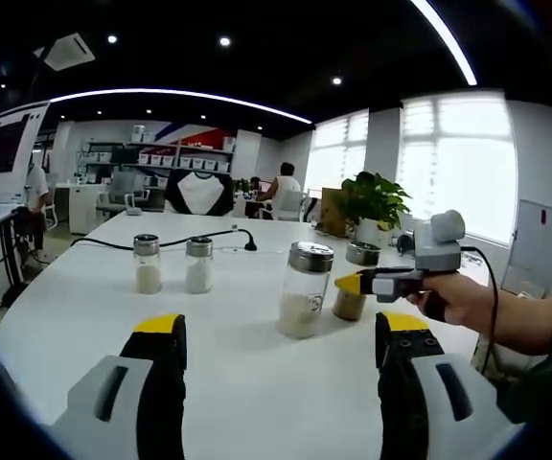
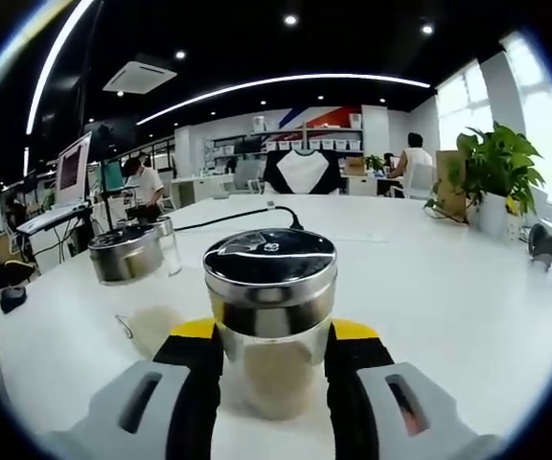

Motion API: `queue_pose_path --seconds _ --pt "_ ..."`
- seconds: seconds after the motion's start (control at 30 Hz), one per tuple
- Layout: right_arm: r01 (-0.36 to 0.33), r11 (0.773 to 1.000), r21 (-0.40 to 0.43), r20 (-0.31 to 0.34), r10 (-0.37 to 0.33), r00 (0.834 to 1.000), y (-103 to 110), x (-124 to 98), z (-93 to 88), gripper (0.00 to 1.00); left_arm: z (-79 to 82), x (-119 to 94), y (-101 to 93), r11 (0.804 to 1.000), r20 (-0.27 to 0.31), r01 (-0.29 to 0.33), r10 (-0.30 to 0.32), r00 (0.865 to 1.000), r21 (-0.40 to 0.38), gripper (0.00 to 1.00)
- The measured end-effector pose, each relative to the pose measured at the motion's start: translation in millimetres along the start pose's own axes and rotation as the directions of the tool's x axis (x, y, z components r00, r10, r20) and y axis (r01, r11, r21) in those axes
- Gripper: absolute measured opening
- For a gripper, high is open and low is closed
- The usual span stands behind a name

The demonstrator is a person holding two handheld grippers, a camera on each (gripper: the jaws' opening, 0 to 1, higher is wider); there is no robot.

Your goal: Rotate the seasoning bottle until the label or dispensing opening points toward the visible target arrow and the bottle remains upright within the marked orientation range

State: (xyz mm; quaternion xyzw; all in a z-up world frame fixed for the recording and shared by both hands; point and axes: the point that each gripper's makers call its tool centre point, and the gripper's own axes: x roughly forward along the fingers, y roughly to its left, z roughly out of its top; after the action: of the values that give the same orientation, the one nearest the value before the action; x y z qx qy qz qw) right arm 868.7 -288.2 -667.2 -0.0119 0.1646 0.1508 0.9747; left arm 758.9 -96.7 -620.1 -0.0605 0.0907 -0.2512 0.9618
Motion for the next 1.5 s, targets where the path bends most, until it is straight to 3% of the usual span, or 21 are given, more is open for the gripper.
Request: queue_pose_path --seconds 0.93,1.23,1.5 --pt "-0.146 0.987 -0.065 -0.028 0.145 0.989 4.8 -2.3 -1.4 0.4 3.4 -1.2 -1.3 1.0 0.004 0.003 -0.003 1.0 0.009 0.84" --pt "-0.246 0.965 -0.091 -0.033 0.244 0.969 6.7 -3.8 -1.8 0.4 3.1 -2.2 -1.4 1.0 -0.001 0.0 0.0 1.0 0.014 0.84" --pt "-0.36 0.924 -0.127 -0.046 0.357 0.933 9.6 -5.8 -2.5 0.4 4.9 -2.8 -2.7 1.0 0.002 0.0 0.0 1.0 0.017 0.84"
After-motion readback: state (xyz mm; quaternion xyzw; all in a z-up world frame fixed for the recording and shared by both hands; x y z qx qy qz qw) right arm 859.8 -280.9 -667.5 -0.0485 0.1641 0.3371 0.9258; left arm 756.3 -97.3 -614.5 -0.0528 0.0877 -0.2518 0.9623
